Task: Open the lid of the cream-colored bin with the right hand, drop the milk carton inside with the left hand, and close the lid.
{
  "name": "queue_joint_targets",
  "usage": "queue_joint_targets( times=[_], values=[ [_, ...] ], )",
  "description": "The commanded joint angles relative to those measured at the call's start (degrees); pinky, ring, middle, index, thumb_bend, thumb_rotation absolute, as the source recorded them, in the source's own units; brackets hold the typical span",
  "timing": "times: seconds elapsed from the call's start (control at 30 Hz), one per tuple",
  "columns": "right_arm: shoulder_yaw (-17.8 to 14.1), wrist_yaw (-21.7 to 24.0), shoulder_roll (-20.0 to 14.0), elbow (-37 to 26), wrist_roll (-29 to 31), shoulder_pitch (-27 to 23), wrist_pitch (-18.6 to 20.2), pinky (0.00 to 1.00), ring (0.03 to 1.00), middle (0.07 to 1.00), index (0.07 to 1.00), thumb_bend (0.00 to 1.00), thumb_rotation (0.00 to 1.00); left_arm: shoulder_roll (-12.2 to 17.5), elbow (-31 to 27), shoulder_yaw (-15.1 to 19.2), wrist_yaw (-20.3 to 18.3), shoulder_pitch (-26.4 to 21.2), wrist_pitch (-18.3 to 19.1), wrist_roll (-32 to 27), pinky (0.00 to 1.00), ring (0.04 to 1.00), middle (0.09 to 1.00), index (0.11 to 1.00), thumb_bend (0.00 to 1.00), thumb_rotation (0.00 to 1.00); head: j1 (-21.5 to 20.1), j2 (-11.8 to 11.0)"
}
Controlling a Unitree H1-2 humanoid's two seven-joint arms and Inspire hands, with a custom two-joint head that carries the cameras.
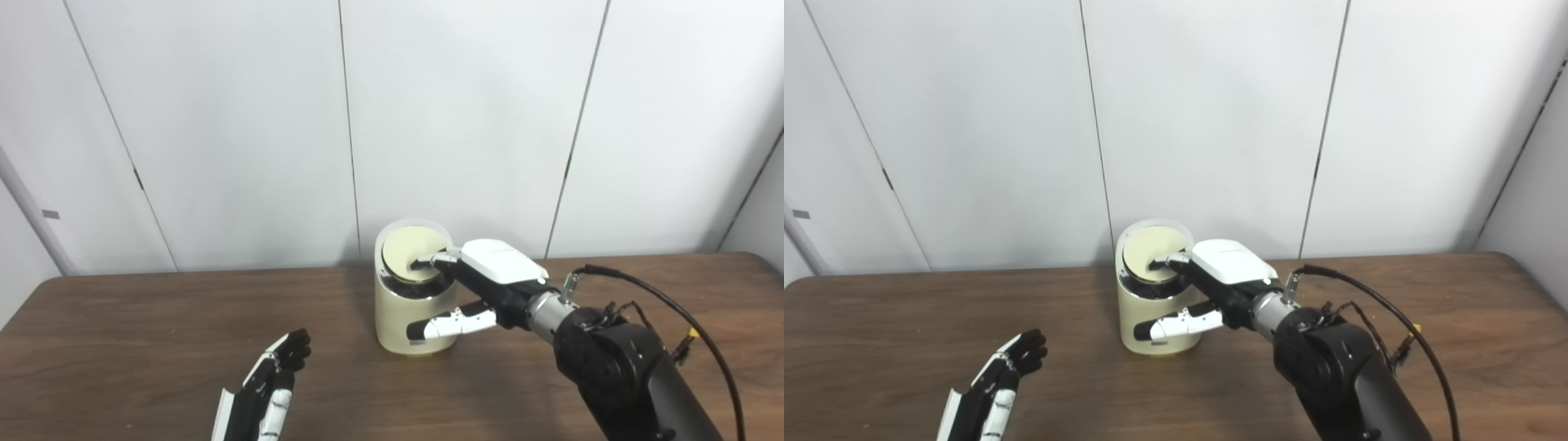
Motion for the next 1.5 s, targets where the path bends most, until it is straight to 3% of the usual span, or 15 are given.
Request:
queue_joint_targets(
  times=[0.0, 0.43, 0.8, 1.13, 1.47],
  values=[
    [-0.90, -1.40, -0.10, -0.25, -0.01, -1.06, 0.19, 0.88, 0.932, 0.875, 0.852, 0.77, 0.88, -0.31, -2.47, 0.01, 0.66, -0.64, -0.25, 0.12, 0.81, 0.804, 0.826, 0.848, 0.47, 0.86, -0.08, 0.25],
    [2.18, -1.56, -0.92, 0.19, -1.61, 1.32, -2.46, 0.90, 0.939, 0.884, 0.859, 0.76, 0.86, -0.39, -4.24, -0.08, 0.75, -0.09, 1.49, 0.71, 0.80, 0.801, 0.823, 0.841, 0.47, 0.87, -0.06, 0.83],
    [7.54, -1.31, -2.51, 0.81, -9.24, 2.77, -7.34, 0.91, 0.928, 0.885, 0.861, 0.78, 0.86, -0.10, -3.37, -0.20, 0.98, -0.56, 0.31, -0.03, 0.80, 0.794, 0.816, 0.829, 0.48, 0.85, 0.02, 0.97],
    [7.07, -3.25, -1.86, 3.75, -10.06, 3.70, -7.34, 0.92, 0.923, 0.893, 0.864, 0.77, 0.85, 0.00, -3.50, -0.26, 1.14, -0.49, 0.82, 0.15, 0.79, 0.782, 0.810, 0.823, 0.47, 0.84, 0.05, 0.85],
    [6.06, -1.86, -1.95, 1.86, -8.66, 3.37, -7.05, 0.92, 0.928, 0.897, 0.872, 0.77, 0.87, 0.51, -2.72, -0.40, 0.91, -0.73, 0.07, -0.04, 0.79, 0.784, 0.814, 0.830, 0.47, 0.84, 0.08, 0.60]
  ],
)
